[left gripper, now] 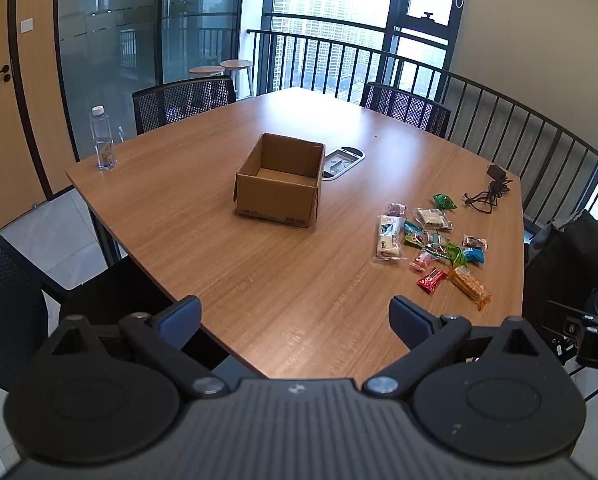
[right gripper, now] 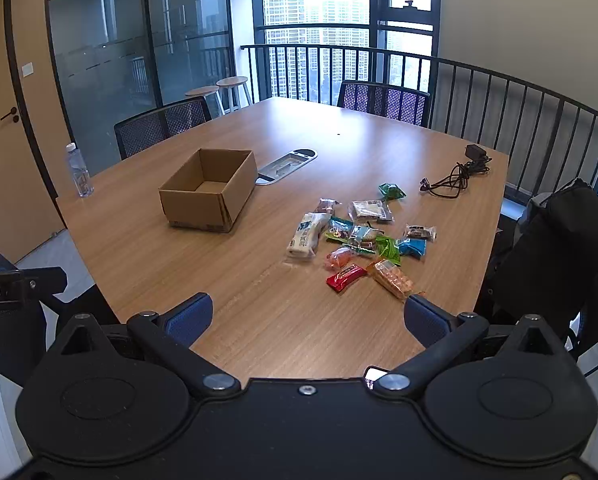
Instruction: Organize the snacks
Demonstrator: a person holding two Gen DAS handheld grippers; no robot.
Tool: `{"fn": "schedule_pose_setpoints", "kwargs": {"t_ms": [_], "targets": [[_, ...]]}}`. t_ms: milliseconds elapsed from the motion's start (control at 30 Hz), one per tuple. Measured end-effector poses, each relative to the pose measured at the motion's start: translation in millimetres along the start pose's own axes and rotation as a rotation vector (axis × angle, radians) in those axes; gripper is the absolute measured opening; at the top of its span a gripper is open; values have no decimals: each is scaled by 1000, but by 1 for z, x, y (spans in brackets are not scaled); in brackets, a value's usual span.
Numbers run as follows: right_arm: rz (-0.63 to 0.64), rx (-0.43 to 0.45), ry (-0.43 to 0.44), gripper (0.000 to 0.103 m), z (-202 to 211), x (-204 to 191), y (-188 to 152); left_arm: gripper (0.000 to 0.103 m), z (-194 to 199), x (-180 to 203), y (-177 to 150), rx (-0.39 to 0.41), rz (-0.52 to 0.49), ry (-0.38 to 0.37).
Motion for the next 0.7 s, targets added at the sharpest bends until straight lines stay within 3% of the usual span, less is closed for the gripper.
{"fn": "schedule_pose_setpoints", "kwargs": {"t_ms": [700], "targets": [[3,1,1,103,2,1,-1,100,4,1,1,6,0,-2]]}}
Point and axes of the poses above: each gripper's, at about its wrist camera, not at the fingertips, and z roughly against the way its jaws point, x to its right, y to its top, the point moved 7 cm from there along -z, roughly the way its jaws point, and after that the axes turned 11 degrees about -z, right-handed, at the moved point
